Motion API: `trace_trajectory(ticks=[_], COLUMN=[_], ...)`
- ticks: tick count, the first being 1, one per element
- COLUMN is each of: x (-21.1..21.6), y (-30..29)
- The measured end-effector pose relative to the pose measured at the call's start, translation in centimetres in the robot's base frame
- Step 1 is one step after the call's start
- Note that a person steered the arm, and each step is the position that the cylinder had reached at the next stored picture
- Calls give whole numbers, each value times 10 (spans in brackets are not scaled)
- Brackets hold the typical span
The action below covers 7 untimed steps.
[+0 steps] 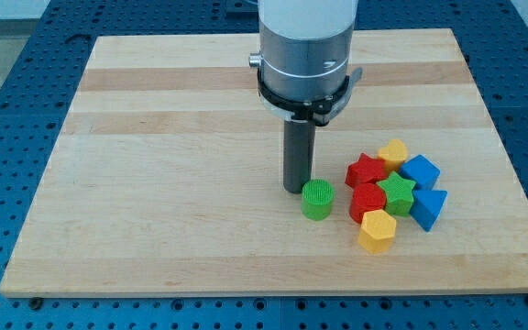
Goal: Push the green circle closer to group of blocks
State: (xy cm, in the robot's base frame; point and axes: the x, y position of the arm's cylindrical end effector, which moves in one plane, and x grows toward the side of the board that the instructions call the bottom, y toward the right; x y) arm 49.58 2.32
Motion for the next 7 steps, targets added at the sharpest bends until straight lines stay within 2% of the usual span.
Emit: trace_trajectory(ticks=[1, 2, 3, 5, 7], x=[-30, -28, -2, 12, 52], y=[-34, -53, -52, -52, 9])
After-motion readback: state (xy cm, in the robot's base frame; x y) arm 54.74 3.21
